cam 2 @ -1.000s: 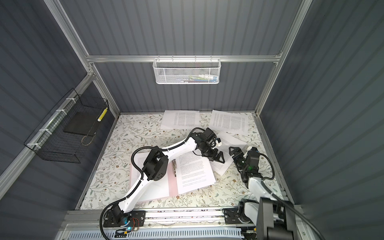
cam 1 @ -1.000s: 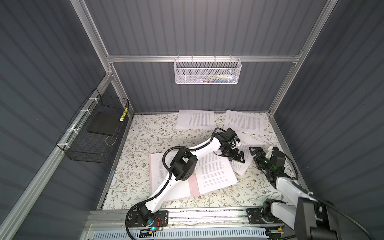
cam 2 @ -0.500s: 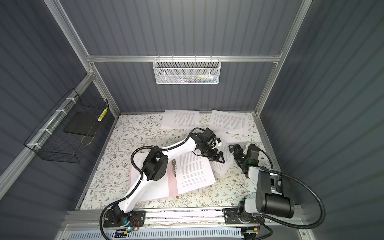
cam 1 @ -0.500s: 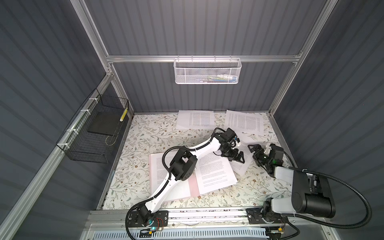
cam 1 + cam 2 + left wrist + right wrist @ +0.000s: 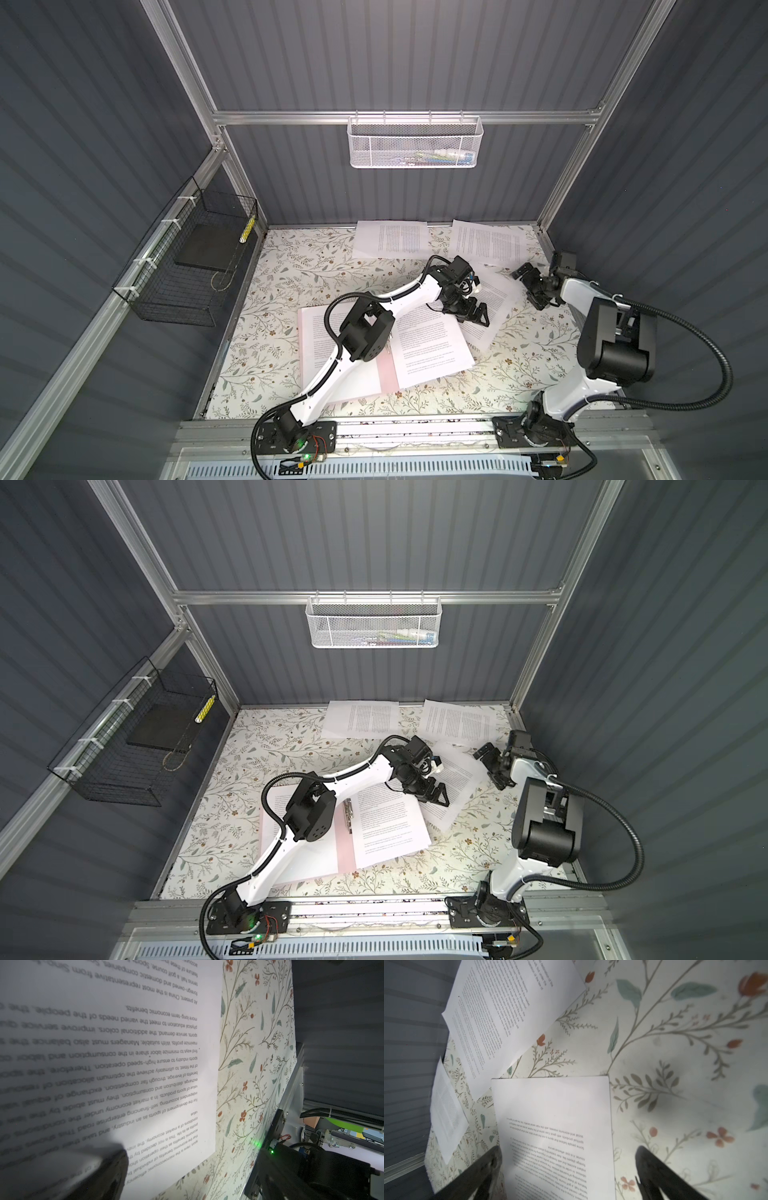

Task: Put the files into the folder

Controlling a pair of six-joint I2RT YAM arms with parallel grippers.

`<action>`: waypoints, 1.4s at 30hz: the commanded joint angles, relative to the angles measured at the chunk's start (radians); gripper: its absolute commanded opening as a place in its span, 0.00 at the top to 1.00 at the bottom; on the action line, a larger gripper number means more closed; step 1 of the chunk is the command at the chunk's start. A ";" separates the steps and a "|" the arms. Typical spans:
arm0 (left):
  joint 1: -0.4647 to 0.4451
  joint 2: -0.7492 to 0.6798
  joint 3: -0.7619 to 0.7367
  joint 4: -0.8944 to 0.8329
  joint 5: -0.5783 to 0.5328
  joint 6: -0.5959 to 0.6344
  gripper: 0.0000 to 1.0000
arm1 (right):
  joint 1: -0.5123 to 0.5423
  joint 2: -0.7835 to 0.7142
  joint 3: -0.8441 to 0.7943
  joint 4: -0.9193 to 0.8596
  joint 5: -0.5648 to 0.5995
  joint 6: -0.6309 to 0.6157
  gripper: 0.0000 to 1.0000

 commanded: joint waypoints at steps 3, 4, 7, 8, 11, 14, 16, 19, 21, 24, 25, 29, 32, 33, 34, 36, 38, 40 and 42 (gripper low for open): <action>0.007 0.037 -0.036 -0.120 -0.082 0.016 0.02 | 0.001 0.124 0.135 -0.165 0.031 -0.061 0.01; 0.007 0.035 -0.036 -0.122 -0.083 0.016 0.02 | 0.001 0.146 0.159 -0.170 0.019 -0.065 0.01; 0.008 0.031 -0.036 -0.125 -0.083 0.019 0.02 | 0.005 0.221 0.239 -0.212 0.000 -0.079 0.01; 0.008 0.030 -0.037 -0.126 -0.083 0.021 0.02 | 0.007 0.240 0.258 -0.224 0.000 -0.085 0.01; 0.009 0.025 -0.037 -0.131 -0.085 0.024 0.02 | 0.013 0.292 0.316 -0.280 -0.012 -0.087 0.01; 0.010 0.028 -0.021 -0.139 -0.080 0.025 0.02 | 0.032 0.343 0.368 -0.345 -0.027 -0.095 0.01; 0.009 0.033 0.002 -0.151 -0.078 0.024 0.02 | 0.046 0.371 0.392 -0.376 -0.041 -0.097 0.01; 0.010 0.031 0.013 -0.156 -0.078 0.026 0.02 | 0.078 0.384 0.412 -0.405 -0.100 -0.114 0.01; 0.010 0.038 0.027 -0.165 -0.077 0.031 0.02 | 0.102 0.391 0.429 -0.434 -0.128 -0.139 0.01; 0.012 0.059 0.054 -0.181 -0.074 0.037 0.02 | 0.128 0.376 0.409 -0.441 -0.193 -0.157 0.01; 0.013 0.064 0.058 -0.181 -0.070 0.037 0.02 | 0.138 0.371 0.400 -0.444 -0.221 -0.167 0.01; 0.013 0.071 0.068 -0.178 -0.065 0.036 0.02 | 0.174 0.304 0.308 -0.413 -0.290 -0.179 0.01; 0.016 0.073 0.070 -0.177 -0.062 0.035 0.02 | 0.176 0.220 0.217 -0.352 -0.350 -0.155 0.01; 0.015 0.073 0.070 -0.177 -0.059 0.035 0.02 | 0.176 0.191 0.188 -0.330 -0.367 -0.145 0.01; 0.015 0.073 0.069 -0.176 -0.059 0.034 0.02 | 0.177 0.165 0.157 -0.303 -0.394 -0.132 0.01; 0.015 0.072 0.064 -0.170 -0.053 0.031 0.02 | 0.177 0.131 0.103 -0.249 -0.454 -0.115 0.01; 0.016 0.068 0.060 -0.164 -0.050 0.030 0.02 | 0.177 0.088 0.021 -0.144 -0.503 -0.073 0.01; 0.017 0.068 0.060 -0.166 -0.053 0.031 0.02 | 0.181 0.070 -0.015 -0.092 -0.493 -0.068 0.02; 0.017 0.062 0.055 -0.166 -0.054 0.033 0.02 | 0.180 0.015 -0.017 -0.116 -0.376 -0.100 0.01</action>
